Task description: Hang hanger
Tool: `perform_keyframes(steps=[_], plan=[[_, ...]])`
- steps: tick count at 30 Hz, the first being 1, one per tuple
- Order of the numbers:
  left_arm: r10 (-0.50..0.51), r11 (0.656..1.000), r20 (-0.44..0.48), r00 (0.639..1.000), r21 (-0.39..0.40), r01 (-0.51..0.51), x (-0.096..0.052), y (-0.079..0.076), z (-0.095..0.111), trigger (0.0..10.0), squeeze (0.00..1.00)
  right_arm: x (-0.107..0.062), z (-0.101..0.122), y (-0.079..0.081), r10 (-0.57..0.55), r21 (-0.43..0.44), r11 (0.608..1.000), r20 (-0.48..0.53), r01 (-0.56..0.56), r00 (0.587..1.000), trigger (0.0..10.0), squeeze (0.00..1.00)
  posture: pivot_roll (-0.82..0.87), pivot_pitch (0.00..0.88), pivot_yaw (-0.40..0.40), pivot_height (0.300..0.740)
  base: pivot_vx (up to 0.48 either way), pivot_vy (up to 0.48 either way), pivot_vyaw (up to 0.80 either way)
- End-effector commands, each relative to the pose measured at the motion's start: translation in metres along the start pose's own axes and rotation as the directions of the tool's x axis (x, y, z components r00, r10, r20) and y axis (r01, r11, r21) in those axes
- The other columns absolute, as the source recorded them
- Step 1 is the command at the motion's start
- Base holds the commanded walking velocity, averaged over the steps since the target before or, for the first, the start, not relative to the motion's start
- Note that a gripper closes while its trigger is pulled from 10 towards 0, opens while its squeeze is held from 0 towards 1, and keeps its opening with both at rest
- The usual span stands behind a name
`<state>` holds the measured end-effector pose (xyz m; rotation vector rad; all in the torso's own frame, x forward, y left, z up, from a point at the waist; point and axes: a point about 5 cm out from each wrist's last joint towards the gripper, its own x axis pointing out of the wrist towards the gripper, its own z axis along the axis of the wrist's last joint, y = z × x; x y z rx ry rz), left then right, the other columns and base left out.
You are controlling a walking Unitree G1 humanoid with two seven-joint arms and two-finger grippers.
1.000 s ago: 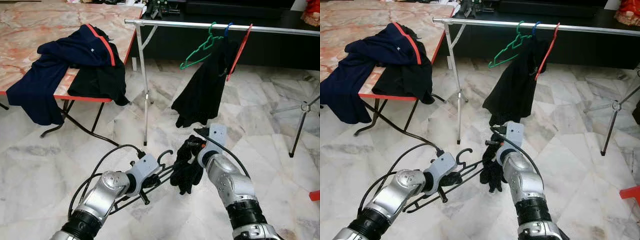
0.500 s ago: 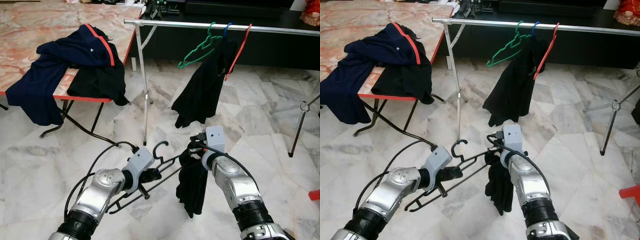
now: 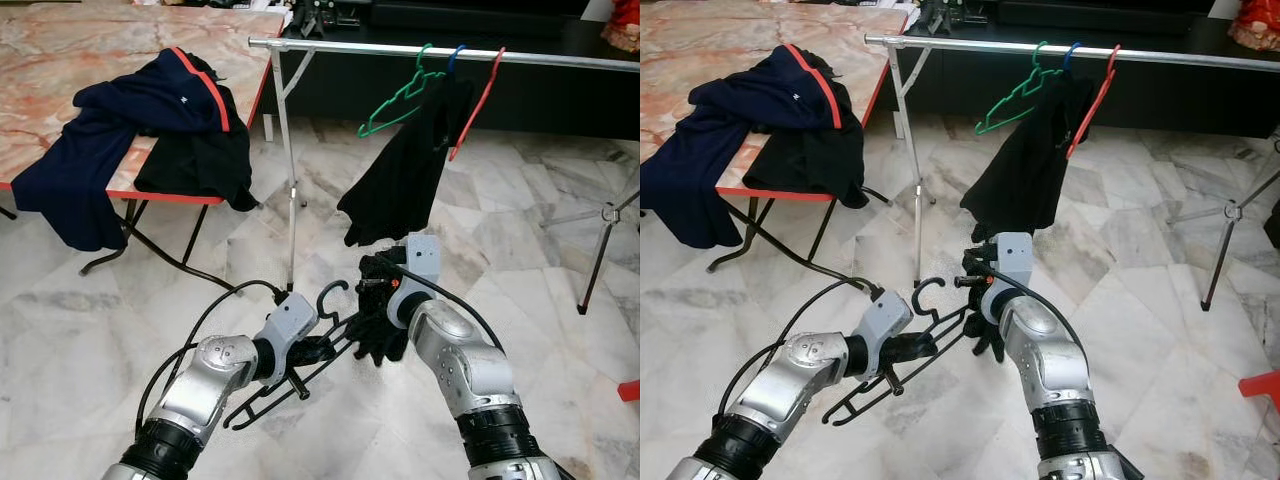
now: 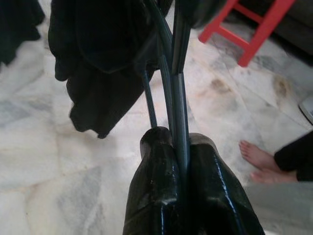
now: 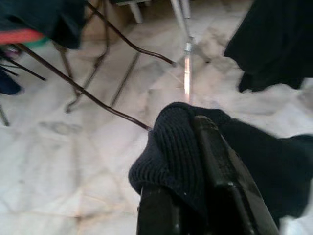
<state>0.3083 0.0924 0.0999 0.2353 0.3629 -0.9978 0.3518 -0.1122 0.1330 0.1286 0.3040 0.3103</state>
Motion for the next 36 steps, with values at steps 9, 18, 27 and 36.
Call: perform_keyframes(steps=[9, 18, 27, 36], plan=[[0.071, 0.998, 0.063, 0.996, -0.003, -0.070, 0.000, 0.005, 0.010, 10.0, 0.00, -0.009, 0.013, 0.024, 0.178, -0.019, 0.984, 0.064, -0.178, 0.982, 10.0, 0.00, 0.03, 0.210, -0.024, 0.740, 0.000, 0.000, 0.00], [0.003, 1.000, 0.161, 0.987, -0.007, -0.002, -0.016, 0.004, 0.024, 10.0, 0.00, -0.006, -0.014, -0.029, -0.176, -0.173, 0.971, -0.043, 0.166, 0.983, 10.0, 0.00, 0.04, 0.206, -0.025, 0.740, 0.000, 0.000, 0.00], [-0.116, 0.992, 0.177, 0.977, -0.022, 0.122, -0.020, -0.008, 0.029, 10.0, 0.00, -0.003, -0.001, -0.003, -0.031, -0.084, 0.996, 0.009, 0.032, 0.999, 10.0, 0.00, 0.03, 0.207, -0.024, 0.740, 0.000, 0.000, 0.00], [0.052, 0.998, 0.156, 0.986, -0.045, -0.046, -0.013, 0.006, 0.024, 10.0, 0.00, -0.005, 0.018, 0.004, -0.015, -0.099, 0.995, 0.074, 0.022, 0.997, 10.0, 0.00, 0.02, 0.206, -0.025, 0.740, 0.000, 0.000, 0.00]])
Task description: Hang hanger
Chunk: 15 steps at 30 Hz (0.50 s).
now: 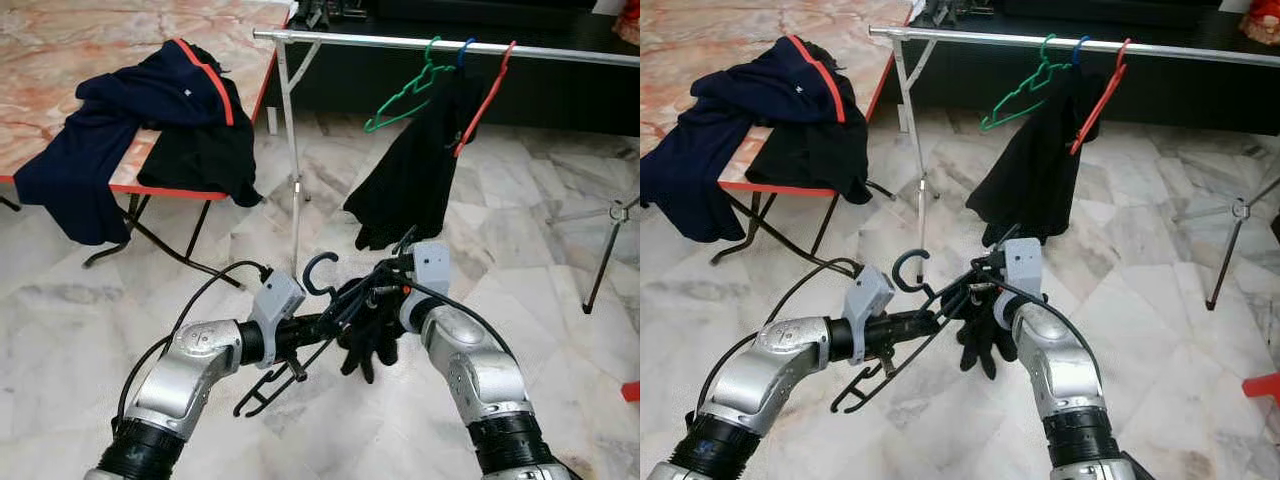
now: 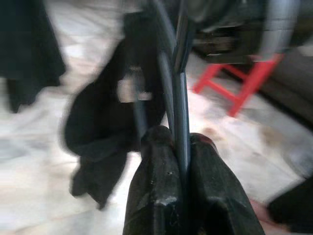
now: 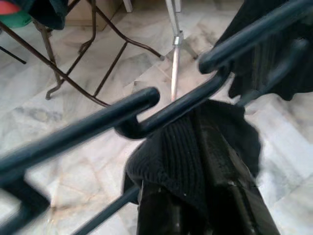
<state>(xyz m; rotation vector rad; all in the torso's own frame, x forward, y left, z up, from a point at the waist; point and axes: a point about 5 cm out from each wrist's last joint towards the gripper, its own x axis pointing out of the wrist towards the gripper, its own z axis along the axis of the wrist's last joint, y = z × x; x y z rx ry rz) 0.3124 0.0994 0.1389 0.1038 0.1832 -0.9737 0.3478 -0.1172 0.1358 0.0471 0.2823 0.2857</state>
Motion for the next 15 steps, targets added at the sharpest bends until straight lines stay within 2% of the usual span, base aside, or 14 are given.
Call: perform_keyframes(steps=[1, 2, 4, 6, 9, 11, 12, 14, 15], plan=[[0.072, 0.997, -0.056, 0.996, -0.007, -0.073, 0.002, 0.004, -0.013, 10.0, 0.00, 0.002, 0.012, -0.001, -0.024, -0.015, 1.000, 0.046, 0.025, 0.999, 10.0, 0.00, 0.03, 0.206, -0.025, 0.740, 0.000, 0.000, 0.00], [0.109, 0.994, -0.060, 0.992, -0.010, -0.110, 0.001, 0.009, -0.014, 10.0, 0.00, 0.002, 0.010, -0.006, -0.051, -0.010, 0.999, 0.033, 0.052, 0.998, 10.0, 0.00, 0.03, 0.206, -0.025, 0.740, 0.000, 0.000, 0.00], [0.263, 0.965, -0.066, 0.963, 0.005, -0.263, -0.007, 0.026, -0.016, 10.0, 0.00, 0.000, 0.002, -0.021, -0.123, 0.004, 0.992, 0.005, 0.123, 0.992, 10.0, 0.00, 0.03, 0.209, -0.025, 0.740, 0.000, 0.000, 0.00], [0.340, 0.941, -0.057, 0.939, 0.023, -0.339, -0.015, 0.035, -0.016, 10.0, 0.00, -0.001, -0.002, -0.028, -0.149, 0.004, 0.989, -0.009, 0.149, 0.989, 10.0, 0.00, 0.03, 0.214, -0.025, 0.740, 0.000, 0.000, 0.00], [0.376, 0.926, -0.086, 0.923, 0.010, -0.376, -0.022, 0.040, -0.021, 10.0, 0.00, -0.003, -0.005, -0.033, -0.178, 0.018, 0.984, -0.023, 0.178, 0.984, 10.0, 0.00, 0.03, 0.212, -0.024, 0.740, 0.000, 0.000, 0.00], [0.394, 0.919, -0.141, 0.908, 0.034, -0.393, -0.028, 0.042, -0.029, 10.0, 0.00, -0.003, -0.006, -0.038, -0.200, 0.023, 0.979, -0.025, 0.201, 0.979, 10.0, 0.00, 0.03, 0.212, -0.024, 0.740, 0.000, 0.000, 0.00], [0.398, 0.917, -0.185, 0.898, 0.074, -0.392, -0.032, 0.042, -0.036, 10.0, 0.00, -0.003, -0.007, -0.040, -0.215, 0.024, 0.976, -0.024, 0.216, 0.976, 10.0, 0.00, 0.03, 0.212, -0.024, 0.740, 0.000, 0.000, 0.00], [0.383, 0.924, -0.215, 0.898, 0.102, -0.369, -0.034, 0.040, -0.041, 10.0, 0.00, -0.003, -0.007, -0.042, -0.223, 0.024, 0.974, -0.025, 0.224, 0.974, 10.0, 0.00, 0.03, 0.216, -0.023, 0.740, 0.000, 0.000, 0.00], [0.333, 0.942, -0.248, 0.910, 0.120, -0.312, -0.038, 0.036, -0.046, 10.0, 0.00, -0.002, -0.006, -0.042, -0.225, 0.025, 0.974, -0.024, 0.225, 0.974, 10.0, 0.00, 0.03, 0.214, -0.025, 0.740, 0.000, 0.000, 0.00]])
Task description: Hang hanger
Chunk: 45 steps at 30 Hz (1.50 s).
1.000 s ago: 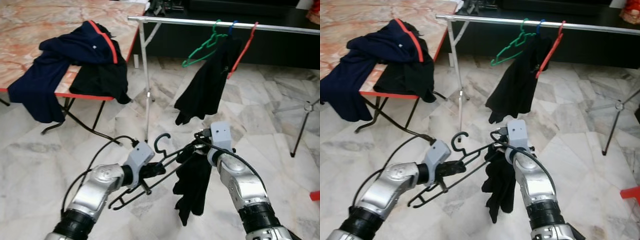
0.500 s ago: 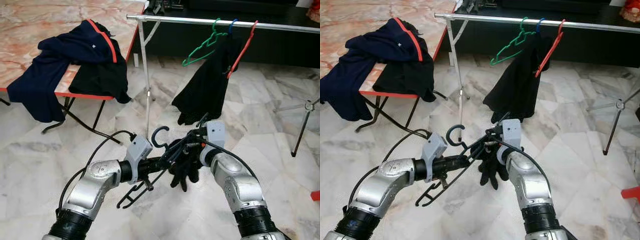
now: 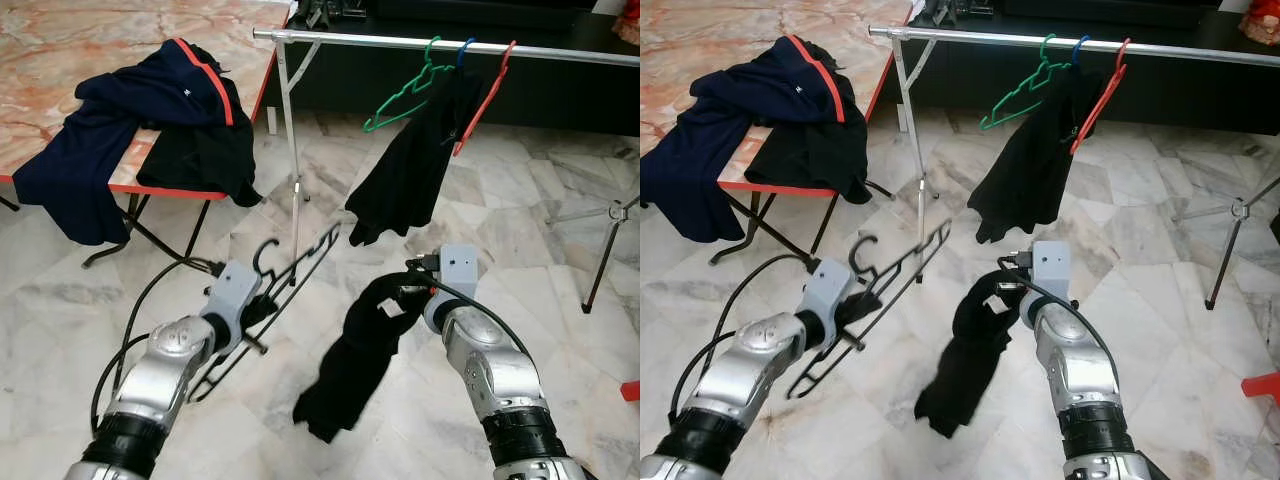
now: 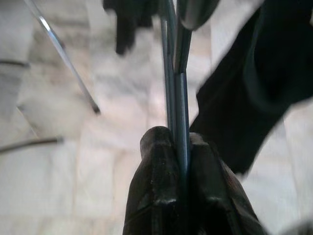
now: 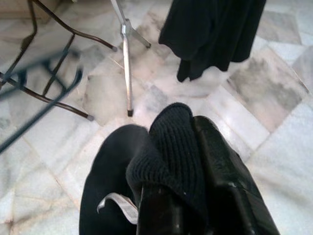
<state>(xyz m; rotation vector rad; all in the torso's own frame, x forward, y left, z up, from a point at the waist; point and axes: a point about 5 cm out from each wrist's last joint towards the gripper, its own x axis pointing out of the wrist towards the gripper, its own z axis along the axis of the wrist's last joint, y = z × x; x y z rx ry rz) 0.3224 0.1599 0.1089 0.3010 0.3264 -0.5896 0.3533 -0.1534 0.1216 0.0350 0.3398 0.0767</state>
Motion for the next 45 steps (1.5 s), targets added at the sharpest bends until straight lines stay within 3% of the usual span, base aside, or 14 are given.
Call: perform_keyframes(steps=[1, 2, 4, 5, 12, 17, 19, 20, 24, 28, 37, 45], plan=[[-0.095, 0.994, -0.064, 0.993, 0.046, 0.098, -0.004, -0.009, -0.012, 10.0, 0.00, 0.000, 0.007, -0.005, -0.020, 0.007, 1.000, 0.032, 0.020, 0.999, 10.0, 0.00, 0.03, 0.214, -0.025, 0.740, 0.000, 0.000, 0.00], [-0.095, 0.994, -0.064, 0.993, 0.046, 0.098, -0.004, -0.009, -0.012, 10.0, 0.00, 0.000, 0.007, -0.005, -0.020, 0.007, 1.000, 0.032, 0.020, 0.999, 10.0, 0.00, 0.03, 0.214, -0.025, 0.740, 0.000, 0.000, 0.00], [-0.273, 0.957, -0.085, 0.958, 0.077, 0.280, -0.017, -0.021, -0.018, 10.0, 0.00, 0.001, 0.007, -0.006, -0.018, 0.009, 1.000, 0.030, 0.018, 0.999, 10.0, 0.00, 0.03, 0.213, -0.027, 0.740, 0.000, 0.000, 0.00], [-0.313, 0.945, -0.083, 0.946, 0.072, 0.319, -0.021, -0.023, -0.017, 10.0, 0.00, 0.001, 0.007, -0.005, -0.009, 0.007, 1.000, 0.029, 0.009, 1.000, 10.0, 0.00, 0.03, 0.213, -0.027, 0.740, 0.000, 0.000, 0.00], [-0.310, 0.947, -0.057, 0.949, 0.063, 0.314, -0.016, -0.024, -0.008, 10.0, 0.00, 0.003, 0.008, 0.002, 0.012, 0.006, 1.000, 0.034, -0.013, 0.999, 10.0, 0.00, 0.03, 0.208, -0.030, 0.740, 0.000, 0.000, 0.00], [-0.469, 0.880, -0.048, 0.882, 0.061, 0.471, -0.020, -0.044, 0.000, 10.0, 0.00, 0.004, 0.006, 0.000, 0.010, 0.007, 1.000, 0.030, -0.011, 0.999, 10.0, 0.00, 0.03, 0.203, -0.032, 0.740, 0.000, 0.000, 0.00], [-0.480, 0.871, -0.081, 0.874, 0.078, 0.486, -0.021, -0.044, -0.002, 10.0, 0.00, 0.004, 0.006, 0.000, 0.009, 0.006, 1.000, 0.030, -0.010, 1.000, 10.0, 0.00, 0.03, 0.204, -0.031, 0.740, 0.000, 0.000, 0.00], [-0.458, 0.869, -0.157, 0.875, 0.128, 0.477, -0.022, -0.041, -0.009, 10.0, 0.00, 0.004, 0.006, -0.001, 0.007, 0.004, 1.000, 0.030, -0.007, 1.000, 10.0, 0.00, 0.03, 0.202, -0.034, 0.740, 0.000, 0.000, 0.00], [-0.375, 0.872, -0.276, 0.885, 0.219, 0.438, -0.023, -0.030, -0.021, 10.0, 0.00, 0.006, 0.005, -0.004, -0.001, 0.001, 1.000, 0.026, 0.001, 1.000, 10.0, 0.00, 0.04, 0.203, -0.034, 0.740, 0.000, 0.000, 0.00], [-0.369, 0.888, -0.236, 0.899, 0.196, 0.416, -0.022, -0.031, -0.016, 10.0, 0.00, 0.006, 0.006, -0.002, 0.008, 0.003, 1.000, 0.030, -0.008, 1.000, 10.0, 0.00, 0.04, 0.205, -0.032, 0.740, 0.000, 0.000, 0.00], [-0.386, 0.888, -0.180, 0.905, 0.192, 0.417, -0.016, -0.037, -0.006, 10.0, 0.00, 0.007, 0.002, 0.005, 0.035, -0.001, 0.999, 0.020, -0.035, 0.999, 10.0, 0.00, 0.04, 0.205, -0.031, 0.740, 0.000, 0.000, 0.00], [-0.419, 0.886, -0.123, 0.900, 0.164, 0.434, -0.020, -0.035, 0.005, 10.0, 0.00, 0.007, -0.002, 0.005, 0.039, -0.001, 0.999, 0.009, -0.039, 0.999, 10.0, 0.00, 0.04, 0.209, -0.032, 0.740, 0.000, 0.000, 0.00]])
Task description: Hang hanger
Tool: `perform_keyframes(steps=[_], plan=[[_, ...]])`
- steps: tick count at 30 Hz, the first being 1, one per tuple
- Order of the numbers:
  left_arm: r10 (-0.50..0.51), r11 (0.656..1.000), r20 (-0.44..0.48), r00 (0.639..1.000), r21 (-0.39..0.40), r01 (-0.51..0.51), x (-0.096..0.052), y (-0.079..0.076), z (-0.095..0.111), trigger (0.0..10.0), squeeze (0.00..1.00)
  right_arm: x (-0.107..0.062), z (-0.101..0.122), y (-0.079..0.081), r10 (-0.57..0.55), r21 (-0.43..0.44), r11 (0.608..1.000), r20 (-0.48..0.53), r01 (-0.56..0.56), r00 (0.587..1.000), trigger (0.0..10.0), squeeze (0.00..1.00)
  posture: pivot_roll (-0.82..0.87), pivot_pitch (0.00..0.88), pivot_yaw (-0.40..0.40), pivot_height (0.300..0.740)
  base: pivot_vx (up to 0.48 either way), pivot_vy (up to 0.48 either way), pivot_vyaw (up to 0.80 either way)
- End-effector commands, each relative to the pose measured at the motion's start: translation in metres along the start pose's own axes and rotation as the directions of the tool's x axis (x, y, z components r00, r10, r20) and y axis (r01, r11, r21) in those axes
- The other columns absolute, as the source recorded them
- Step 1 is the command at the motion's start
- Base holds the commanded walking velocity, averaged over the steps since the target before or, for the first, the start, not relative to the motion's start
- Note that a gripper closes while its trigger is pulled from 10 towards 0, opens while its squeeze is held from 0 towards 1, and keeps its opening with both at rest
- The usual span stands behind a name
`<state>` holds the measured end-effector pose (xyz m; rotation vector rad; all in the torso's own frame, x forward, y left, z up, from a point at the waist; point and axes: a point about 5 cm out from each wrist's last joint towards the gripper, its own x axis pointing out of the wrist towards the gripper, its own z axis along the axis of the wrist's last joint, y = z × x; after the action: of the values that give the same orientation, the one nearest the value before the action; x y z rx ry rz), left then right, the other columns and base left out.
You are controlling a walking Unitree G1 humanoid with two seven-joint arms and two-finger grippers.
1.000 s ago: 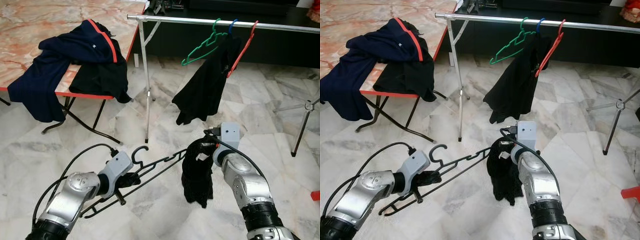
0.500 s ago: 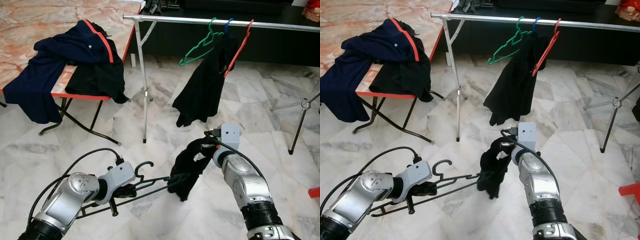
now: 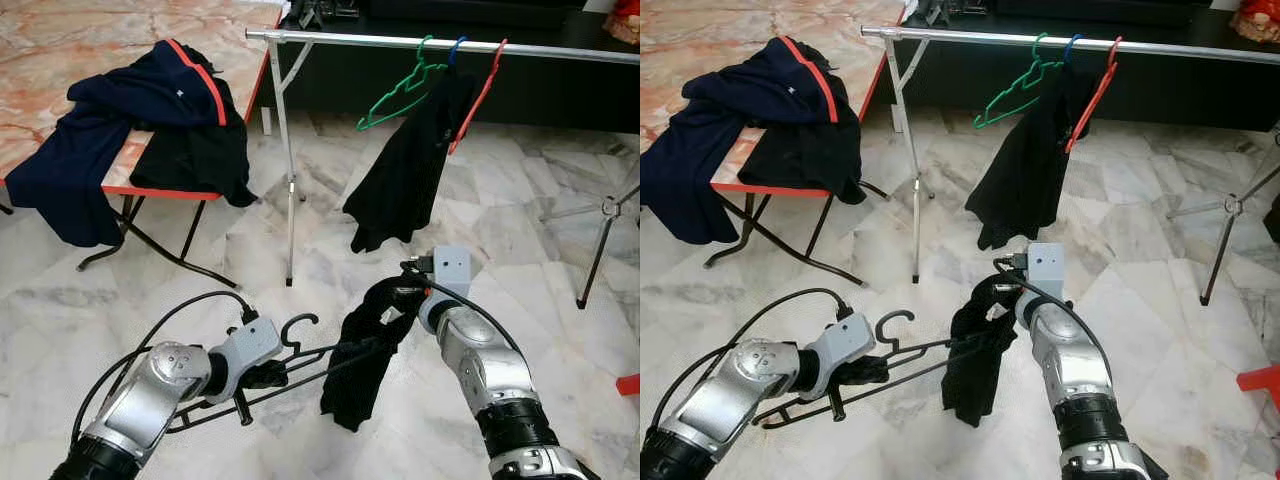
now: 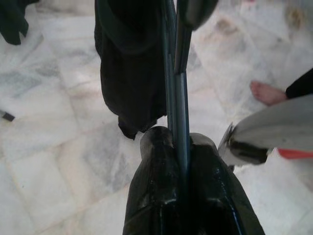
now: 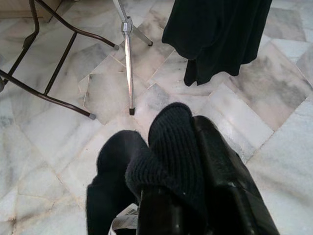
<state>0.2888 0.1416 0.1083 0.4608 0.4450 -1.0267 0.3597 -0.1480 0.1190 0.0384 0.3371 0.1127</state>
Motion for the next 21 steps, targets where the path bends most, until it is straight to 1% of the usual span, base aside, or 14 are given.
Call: perform_keyframes(steps=[1, 4, 8, 12, 13, 14, 16, 21], plan=[[-0.042, 0.999, 0.043, 0.998, -0.006, 0.043, -0.008, -0.002, 0.009, 10.0, 0.00, 0.000, -0.003, 0.000, 0.003, 0.001, 1.000, 0.003, -0.003, 1.000, 10.0, 0.00, 0.04, 0.208, -0.033, 0.740, 0.000, 0.000, 0.00], [-0.060, 0.998, 0.035, 0.998, 0.001, 0.060, -0.012, -0.002, 0.009, 10.0, 0.00, 0.001, -0.003, -0.001, 0.001, 0.000, 1.000, -0.001, -0.001, 1.000, 10.0, 0.00, 0.04, 0.209, -0.033, 0.740, 0.000, 0.000, 0.00], [-0.056, 0.998, 0.031, 0.998, 0.006, 0.056, -0.012, -0.001, 0.008, 10.0, 0.00, 0.001, -0.004, 0.000, 0.003, 0.000, 1.000, -0.004, -0.003, 1.000, 10.0, 0.00, 0.04, 0.208, -0.033, 0.740, 0.000, 0.000, 0.00], [-0.066, 0.998, 0.044, 0.997, 0.003, 0.066, -0.003, -0.005, 0.011, 10.0, 0.00, 0.001, -0.003, 0.005, 0.013, 0.002, 1.000, 0.000, -0.013, 1.000, 10.0, 0.00, 0.04, 0.207, -0.034, 0.740, 0.000, 0.000, 0.00], [-0.054, 0.999, 0.053, 0.997, 0.003, 0.054, 0.000, -0.006, 0.013, 10.0, 0.00, 0.001, 0.000, 0.008, 0.023, 0.005, 1.000, 0.007, -0.023, 1.000, 10.0, 0.00, 0.04, 0.208, -0.034, 0.740, 0.000, 0.000, 0.00], [-0.054, 0.999, 0.053, 0.997, 0.003, 0.054, 0.000, -0.006, 0.013, 10.0, 0.00, 0.001, 0.000, 0.008, 0.023, 0.005, 1.000, 0.007, -0.023, 1.000, 10.0, 0.00, 0.04, 0.208, -0.034, 0.740, 0.000, 0.000, 0.00], [-0.012, 1.000, 0.073, 0.997, 0.004, 0.012, 0.008, -0.005, 0.017, 10.0, 0.00, 0.001, 0.004, 0.013, 0.038, 0.010, 0.999, 0.021, -0.038, 0.999, 10.0, 0.00, 0.04, 0.208, -0.034, 0.740, 0.000, 0.000, 0.00], [0.022, 1.000, 0.094, 0.995, -0.004, -0.022, 0.015, -0.004, 0.021, 10.0, 0.00, 0.002, 0.002, 0.017, 0.046, 0.010, 0.999, 0.018, -0.046, 0.999, 10.0, 0.00, 0.04, 0.209, -0.032, 0.740, 0.000, 0.000, 0.00]])
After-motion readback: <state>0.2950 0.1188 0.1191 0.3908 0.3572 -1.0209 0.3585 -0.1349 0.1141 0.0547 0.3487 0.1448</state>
